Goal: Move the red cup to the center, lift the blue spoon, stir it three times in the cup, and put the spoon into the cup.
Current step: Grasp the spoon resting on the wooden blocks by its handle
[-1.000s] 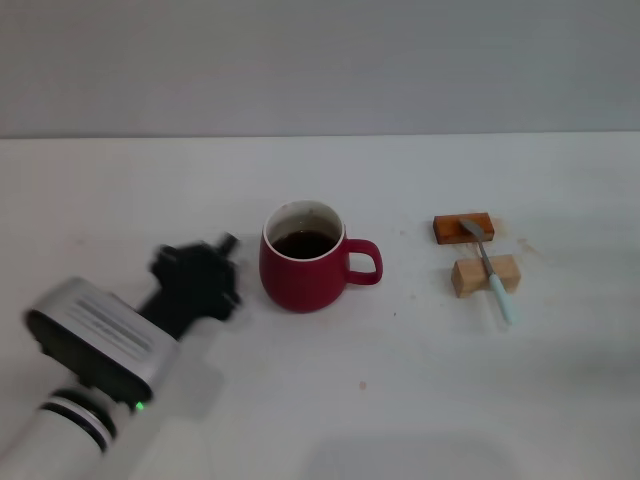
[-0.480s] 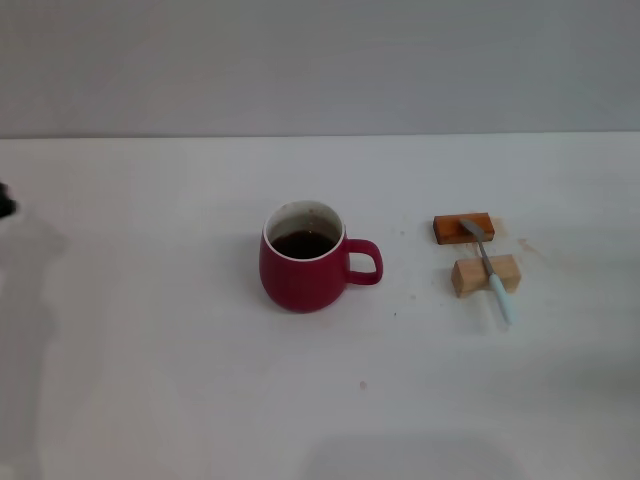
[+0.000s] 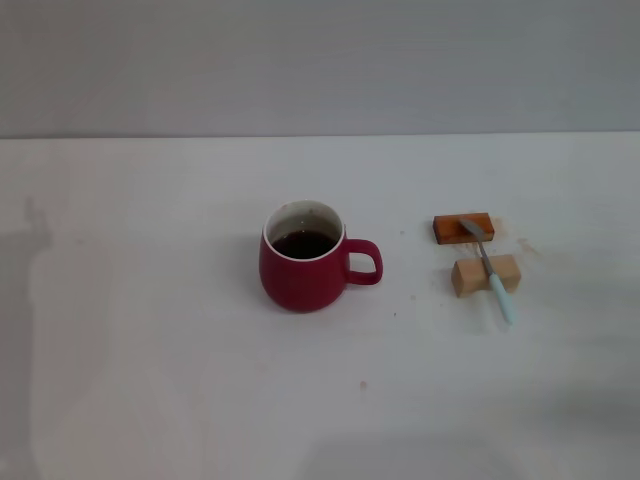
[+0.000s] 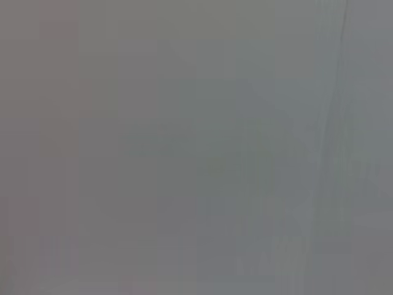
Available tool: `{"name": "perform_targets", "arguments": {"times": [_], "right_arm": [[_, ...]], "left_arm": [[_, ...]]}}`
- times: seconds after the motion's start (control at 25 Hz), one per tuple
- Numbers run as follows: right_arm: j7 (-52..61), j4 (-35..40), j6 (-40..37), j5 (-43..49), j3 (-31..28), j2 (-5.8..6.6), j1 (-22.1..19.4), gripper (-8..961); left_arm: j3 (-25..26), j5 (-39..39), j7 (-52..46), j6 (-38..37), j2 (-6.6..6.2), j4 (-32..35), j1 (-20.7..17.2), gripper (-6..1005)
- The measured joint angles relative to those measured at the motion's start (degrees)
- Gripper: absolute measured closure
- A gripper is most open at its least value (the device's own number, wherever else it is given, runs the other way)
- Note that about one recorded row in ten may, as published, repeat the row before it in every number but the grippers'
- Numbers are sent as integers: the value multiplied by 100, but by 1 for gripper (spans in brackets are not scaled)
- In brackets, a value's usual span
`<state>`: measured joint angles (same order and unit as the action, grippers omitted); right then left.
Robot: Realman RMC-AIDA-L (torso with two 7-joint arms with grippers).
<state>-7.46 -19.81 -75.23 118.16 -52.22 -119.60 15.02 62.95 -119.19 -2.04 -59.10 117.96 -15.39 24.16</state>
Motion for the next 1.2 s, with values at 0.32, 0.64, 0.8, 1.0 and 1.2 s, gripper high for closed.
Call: {"name": "perform_targets", "arguments": {"times": [0.32, 0.64, 0.8, 1.0, 1.2], "right_arm": [[-265, -1050, 65, -45, 889, -3, -632, 213], [-617, -1798, 144, -416, 2374, -4, -1023, 213], [-619, -1771, 219, -774, 2919, 7, -908, 214], [-568, -1700, 558, -1021, 3293, 12, -774, 214], [-542, -1662, 971, -1025, 3351, 14, -703, 214]], "left_arm": [[7, 0, 42, 38, -1, 209, 198, 477], [13, 1, 49, 56, -1, 292, 231, 178], [15, 1, 55, 60, -1, 363, 233, 137], [16, 1, 59, 25, -1, 372, 200, 137], [16, 1, 59, -19, -15, 371, 171, 137]]}}
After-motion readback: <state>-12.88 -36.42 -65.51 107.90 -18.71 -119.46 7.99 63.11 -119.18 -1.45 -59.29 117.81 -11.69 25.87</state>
